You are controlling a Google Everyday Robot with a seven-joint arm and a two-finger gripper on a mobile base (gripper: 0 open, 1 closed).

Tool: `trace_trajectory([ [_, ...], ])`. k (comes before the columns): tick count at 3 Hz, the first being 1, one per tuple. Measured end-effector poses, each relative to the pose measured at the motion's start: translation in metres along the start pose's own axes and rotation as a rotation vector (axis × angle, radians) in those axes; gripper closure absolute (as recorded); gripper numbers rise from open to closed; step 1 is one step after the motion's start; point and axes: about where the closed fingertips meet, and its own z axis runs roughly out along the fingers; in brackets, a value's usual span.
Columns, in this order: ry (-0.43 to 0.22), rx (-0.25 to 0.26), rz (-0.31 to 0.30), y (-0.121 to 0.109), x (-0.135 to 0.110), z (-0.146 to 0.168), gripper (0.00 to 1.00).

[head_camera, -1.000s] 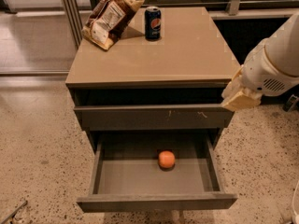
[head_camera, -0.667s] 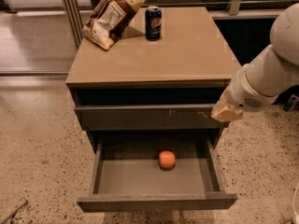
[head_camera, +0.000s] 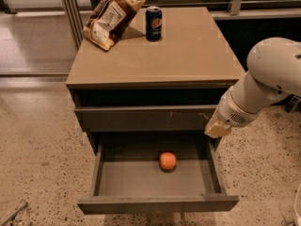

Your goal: Pick orange from middle drawer and place on counter

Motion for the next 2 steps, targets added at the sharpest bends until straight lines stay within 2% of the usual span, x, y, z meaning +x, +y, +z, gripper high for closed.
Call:
trace_trajectory([
  [1,-0.015,0.030,-0.022,-0.003,0.005,0.025,1.00],
  [2,-0.054,0.027,-0.050,-0.003,0.028,0.099,1.00],
])
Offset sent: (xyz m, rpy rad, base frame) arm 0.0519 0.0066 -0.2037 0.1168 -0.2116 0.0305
